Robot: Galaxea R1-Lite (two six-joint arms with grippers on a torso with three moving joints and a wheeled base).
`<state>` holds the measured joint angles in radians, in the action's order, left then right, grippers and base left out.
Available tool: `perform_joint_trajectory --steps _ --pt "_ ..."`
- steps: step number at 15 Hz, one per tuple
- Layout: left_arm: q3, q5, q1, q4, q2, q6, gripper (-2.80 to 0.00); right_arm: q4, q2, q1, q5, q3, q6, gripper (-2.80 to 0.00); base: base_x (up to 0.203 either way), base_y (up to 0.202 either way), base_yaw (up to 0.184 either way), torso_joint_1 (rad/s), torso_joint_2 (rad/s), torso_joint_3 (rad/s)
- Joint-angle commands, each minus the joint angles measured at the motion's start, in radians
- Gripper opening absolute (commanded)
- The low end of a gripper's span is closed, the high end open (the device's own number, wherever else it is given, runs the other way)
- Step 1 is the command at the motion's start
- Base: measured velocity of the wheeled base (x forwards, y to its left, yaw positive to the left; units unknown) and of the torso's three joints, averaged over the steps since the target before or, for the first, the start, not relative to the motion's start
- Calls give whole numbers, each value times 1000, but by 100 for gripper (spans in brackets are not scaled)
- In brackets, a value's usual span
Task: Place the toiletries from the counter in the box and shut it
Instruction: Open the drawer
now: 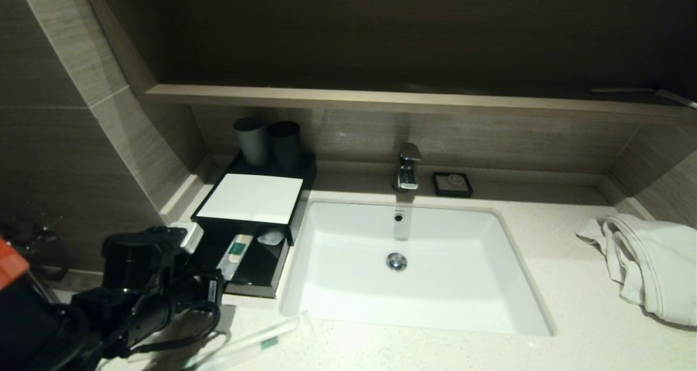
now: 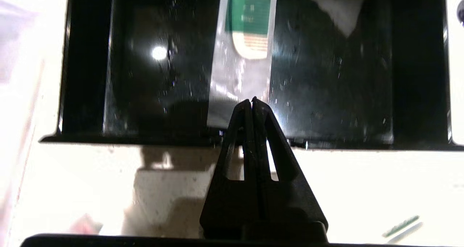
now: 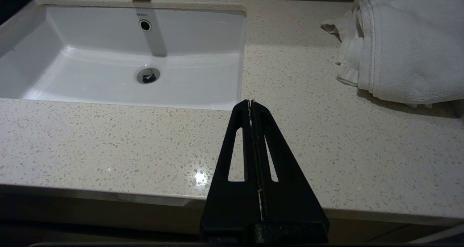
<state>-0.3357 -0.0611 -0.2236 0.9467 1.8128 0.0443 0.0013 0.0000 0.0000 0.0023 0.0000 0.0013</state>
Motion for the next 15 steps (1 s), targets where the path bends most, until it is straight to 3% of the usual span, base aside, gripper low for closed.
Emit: perform_joint_trajectory --steps 1,6,11,15 --pt "-39 -2 1 1 -3 1 -280 0 0 0 1 0 0 -280 0 0 0 0 0 0" --pt "-161 -3 10 -137 -35 2 -280 0 0 0 1 0 0 -280 0 0 0 0 0 0" --pt "-349 -3 15 -602 -194 7 -280 0 0 -1 1 0 0 -280 0 0 0 0 0 0" --pt "-524 -1 19 -940 -150 2 -280 0 0 0 1 0 0 -280 0 0 0 0 0 0"
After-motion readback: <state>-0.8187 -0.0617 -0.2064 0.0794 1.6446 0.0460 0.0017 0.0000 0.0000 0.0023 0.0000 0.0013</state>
